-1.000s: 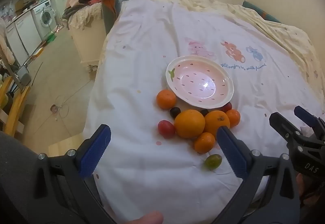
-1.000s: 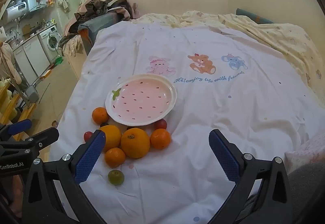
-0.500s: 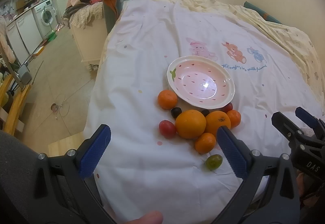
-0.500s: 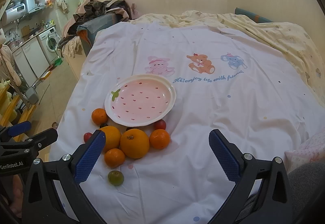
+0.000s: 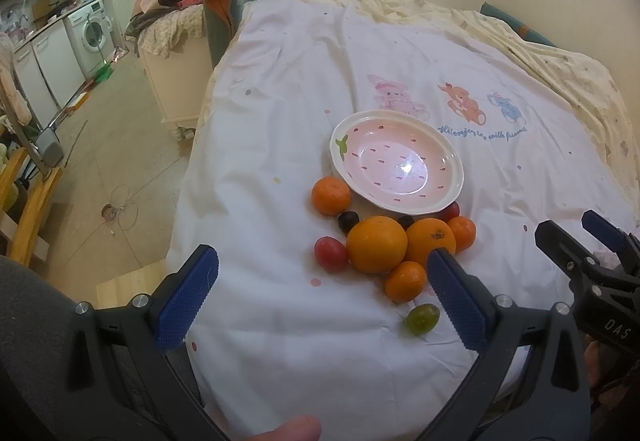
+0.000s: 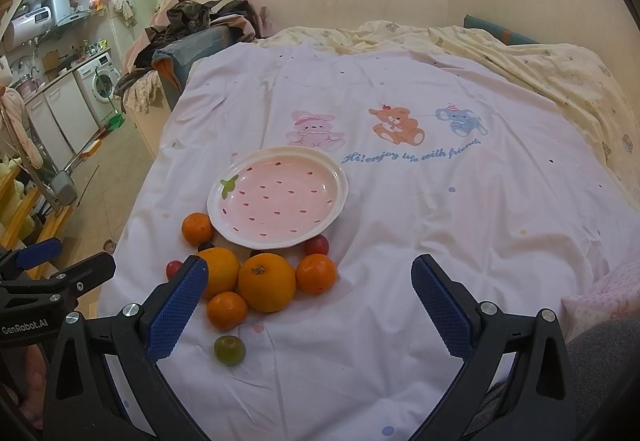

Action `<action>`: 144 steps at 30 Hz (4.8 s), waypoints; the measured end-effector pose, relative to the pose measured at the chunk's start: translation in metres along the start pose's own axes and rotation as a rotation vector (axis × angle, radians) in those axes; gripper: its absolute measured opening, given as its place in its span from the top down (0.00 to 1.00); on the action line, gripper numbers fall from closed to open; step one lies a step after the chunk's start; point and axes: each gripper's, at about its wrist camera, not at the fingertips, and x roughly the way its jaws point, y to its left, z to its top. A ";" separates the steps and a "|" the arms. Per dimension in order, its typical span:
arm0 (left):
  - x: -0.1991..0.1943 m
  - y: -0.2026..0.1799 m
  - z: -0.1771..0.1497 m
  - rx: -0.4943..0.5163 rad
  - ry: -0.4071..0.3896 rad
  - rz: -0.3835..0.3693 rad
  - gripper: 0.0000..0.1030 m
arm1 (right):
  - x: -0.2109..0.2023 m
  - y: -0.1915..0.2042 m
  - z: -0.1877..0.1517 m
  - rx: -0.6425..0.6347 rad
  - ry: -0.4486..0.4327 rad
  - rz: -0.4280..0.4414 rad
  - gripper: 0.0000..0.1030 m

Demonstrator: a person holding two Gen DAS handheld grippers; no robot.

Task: Organize fruits

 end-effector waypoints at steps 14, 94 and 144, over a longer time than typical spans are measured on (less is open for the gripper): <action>0.001 -0.001 -0.002 -0.008 0.004 -0.004 0.00 | 0.000 0.002 -0.001 0.004 0.002 0.000 0.00; 0.161 -0.050 0.044 -0.063 0.653 -0.068 0.28 | 0.093 -0.094 0.027 0.341 0.386 0.104 0.00; 0.085 0.006 0.043 -0.020 0.343 -0.083 0.51 | 0.112 -0.062 0.002 0.408 0.570 0.272 0.12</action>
